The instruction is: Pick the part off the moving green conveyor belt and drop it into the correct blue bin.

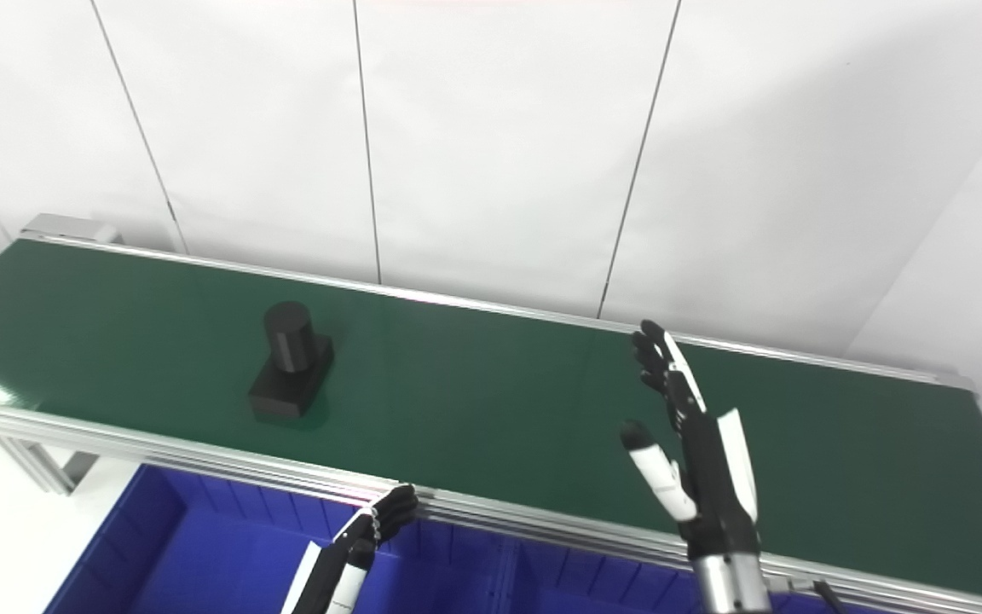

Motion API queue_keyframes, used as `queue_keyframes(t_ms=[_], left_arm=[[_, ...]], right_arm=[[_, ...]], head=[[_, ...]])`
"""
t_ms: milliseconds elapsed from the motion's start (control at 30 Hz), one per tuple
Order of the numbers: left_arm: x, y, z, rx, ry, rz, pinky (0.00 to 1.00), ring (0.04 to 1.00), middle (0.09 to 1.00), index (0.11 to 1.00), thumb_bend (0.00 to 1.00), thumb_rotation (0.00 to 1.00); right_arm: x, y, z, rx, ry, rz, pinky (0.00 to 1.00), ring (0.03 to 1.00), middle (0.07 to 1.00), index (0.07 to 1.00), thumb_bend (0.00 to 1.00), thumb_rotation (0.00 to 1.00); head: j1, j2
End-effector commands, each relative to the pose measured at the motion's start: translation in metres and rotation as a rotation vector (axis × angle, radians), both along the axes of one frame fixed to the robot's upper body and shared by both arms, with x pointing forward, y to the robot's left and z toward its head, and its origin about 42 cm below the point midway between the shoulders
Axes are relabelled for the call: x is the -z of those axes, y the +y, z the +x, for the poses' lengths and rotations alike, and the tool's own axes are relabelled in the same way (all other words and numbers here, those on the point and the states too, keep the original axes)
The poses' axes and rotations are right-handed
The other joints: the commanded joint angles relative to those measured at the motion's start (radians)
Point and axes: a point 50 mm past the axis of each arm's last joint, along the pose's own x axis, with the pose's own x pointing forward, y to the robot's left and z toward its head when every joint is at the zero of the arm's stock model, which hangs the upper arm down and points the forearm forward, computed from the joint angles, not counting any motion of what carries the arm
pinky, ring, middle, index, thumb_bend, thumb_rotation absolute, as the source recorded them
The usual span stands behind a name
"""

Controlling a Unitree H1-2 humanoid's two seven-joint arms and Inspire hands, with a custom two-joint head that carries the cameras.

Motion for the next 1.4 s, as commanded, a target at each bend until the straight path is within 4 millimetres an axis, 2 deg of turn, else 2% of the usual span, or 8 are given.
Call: queue_keyframes(t_ms=[0, 267, 467, 567, 700, 900, 1033, 1367], left_arm=[[-0.012, -0.007, 0.006, 0.005, -0.062, -0.011, 0.95, 0.854, 0.851, 0.836, 0.74, 1.00], [-0.011, -0.011, 0.002, 0.039, -0.081, 0.055, 0.94, 0.864, 0.853, 0.837, 0.67, 1.00], [-0.009, -0.009, 0.001, 0.085, -0.090, 0.108, 0.91, 0.879, 0.866, 0.861, 0.79, 1.00], [-0.009, -0.006, 0.000, 0.109, -0.103, 0.146, 0.91, 0.892, 0.883, 0.871, 0.78, 0.97], [-0.011, -0.008, -0.002, 0.112, -0.115, 0.170, 0.92, 0.902, 0.881, 0.858, 0.76, 0.99], [-0.012, -0.010, -0.008, 0.128, -0.137, 0.219, 0.92, 0.905, 0.885, 0.857, 0.78, 1.00], [-0.013, -0.011, -0.012, 0.136, -0.139, 0.215, 0.94, 0.917, 0.900, 0.876, 0.83, 1.00], [-0.015, -0.012, -0.021, 0.135, -0.134, 0.192, 0.93, 0.916, 0.895, 0.875, 0.79, 1.00]], right_arm=[[-0.016, 0.011, 0.020, -0.013, -0.015, -0.013, 0.86, 0.898, 0.917, 0.955, 0.70, 0.90], [-0.028, 0.043, 0.060, -0.047, 0.023, -0.105, 0.89, 0.916, 0.925, 0.971, 0.71, 0.84], [-0.034, 0.060, 0.084, -0.065, 0.053, -0.160, 0.85, 0.912, 0.935, 0.979, 0.76, 0.82], [-0.037, 0.069, 0.092, -0.071, 0.060, -0.175, 0.84, 0.902, 0.926, 0.974, 0.77, 0.82], [-0.041, 0.081, 0.105, -0.098, 0.102, -0.176, 0.84, 0.925, 0.941, 0.974, 0.76, 0.81], [-0.038, 0.098, 0.122, -0.119, 0.133, -0.238, 0.87, 0.929, 0.942, 0.981, 0.76, 0.79], [-0.036, 0.108, 0.131, -0.132, 0.144, -0.293, 0.80, 0.893, 0.934, 0.983, 0.78, 0.78], [-0.039, 0.135, 0.143, -0.151, 0.155, -0.412, 0.74, 0.878, 0.943, 0.980, 0.85, 0.74]], head=[[0.003, 0.002], [0.002, 0.003], [0.002, 0.006], [0.002, 0.006], [0.000, 0.012], [0.001, 0.012], [0.000, 0.014], [-0.005, 0.016]])
